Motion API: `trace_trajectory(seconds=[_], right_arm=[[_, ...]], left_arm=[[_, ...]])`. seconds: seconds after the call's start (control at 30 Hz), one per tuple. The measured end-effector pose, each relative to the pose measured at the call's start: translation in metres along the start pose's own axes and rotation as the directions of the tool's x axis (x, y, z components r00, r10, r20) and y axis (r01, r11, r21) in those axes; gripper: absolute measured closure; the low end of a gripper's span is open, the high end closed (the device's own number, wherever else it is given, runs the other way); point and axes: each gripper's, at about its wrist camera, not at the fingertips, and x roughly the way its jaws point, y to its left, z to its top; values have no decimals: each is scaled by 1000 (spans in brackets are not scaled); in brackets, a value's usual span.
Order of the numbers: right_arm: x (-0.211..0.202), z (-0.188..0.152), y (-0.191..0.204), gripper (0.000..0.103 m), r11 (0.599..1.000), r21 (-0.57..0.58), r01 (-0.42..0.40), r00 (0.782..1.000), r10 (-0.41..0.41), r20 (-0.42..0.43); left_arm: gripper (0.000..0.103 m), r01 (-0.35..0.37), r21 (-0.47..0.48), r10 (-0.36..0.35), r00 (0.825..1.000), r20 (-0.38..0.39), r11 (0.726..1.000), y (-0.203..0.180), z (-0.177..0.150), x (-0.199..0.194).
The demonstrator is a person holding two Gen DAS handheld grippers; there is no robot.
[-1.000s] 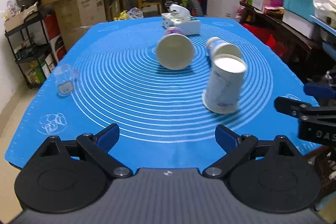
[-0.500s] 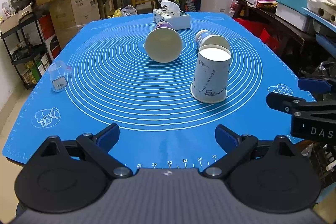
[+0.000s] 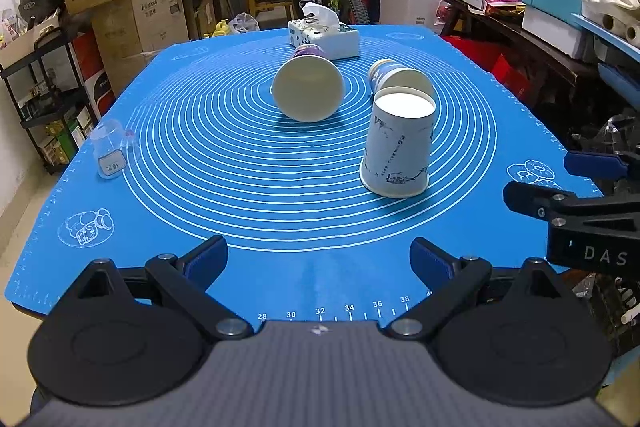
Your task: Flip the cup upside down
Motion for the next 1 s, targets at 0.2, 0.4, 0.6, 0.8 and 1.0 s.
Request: trace_trajectory(seconds=[0.2,0.4,0.6,0.8,1.0], right_arm=[[1,0,-1,24,1000,2,-3,1000,3,-11],[2,0,-1,24,1000,2,-3,1000,3,-14],[3,1,-2,24,1000,4,-5,1000,5,-14],[3,0,-2,24,1000,8,-6,1000,6,-12],[3,0,-2,24,1000,8,-6,1000,6,-15]], left_arm=[[6,0,-2,0,1000,-4,1000,0,0,1],[6,1,-1,-1,1000,-8,1000,1,0,1],[6,-5,-4,5,1000,-5,1000,2,1,0],[6,-4,-3,4,1000,-8,1000,1,0,1],[6,-2,-3,2,1000,-9,1000,1,0,1]])
